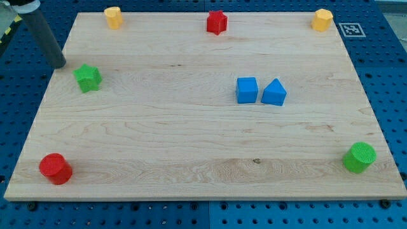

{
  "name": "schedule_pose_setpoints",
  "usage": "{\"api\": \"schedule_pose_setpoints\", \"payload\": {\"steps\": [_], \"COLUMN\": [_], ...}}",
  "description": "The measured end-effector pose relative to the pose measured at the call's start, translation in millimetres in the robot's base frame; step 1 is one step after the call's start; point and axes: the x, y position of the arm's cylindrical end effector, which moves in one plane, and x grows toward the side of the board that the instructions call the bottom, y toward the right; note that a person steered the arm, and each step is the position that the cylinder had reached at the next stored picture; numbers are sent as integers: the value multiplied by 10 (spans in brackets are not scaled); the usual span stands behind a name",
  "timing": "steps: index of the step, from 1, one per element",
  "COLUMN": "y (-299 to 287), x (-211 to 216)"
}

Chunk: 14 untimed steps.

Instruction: Push the green star closer to the green circle

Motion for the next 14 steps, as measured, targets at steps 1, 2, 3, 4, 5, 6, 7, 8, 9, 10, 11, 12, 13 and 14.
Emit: {"api": "schedule_pose_setpoints", "payload": {"steps": [1, 2, 3, 4, 5, 6, 7, 8, 9, 10, 11, 12, 13, 14], "y": [186, 491, 757, 765, 872, 1213, 1649, 2082, 2340, 2376, 2283, 2249, 2313, 2500], "x": [265, 436, 464, 273, 208, 426, 529, 779, 1068, 1288, 1397, 1566, 1701, 1732]}}
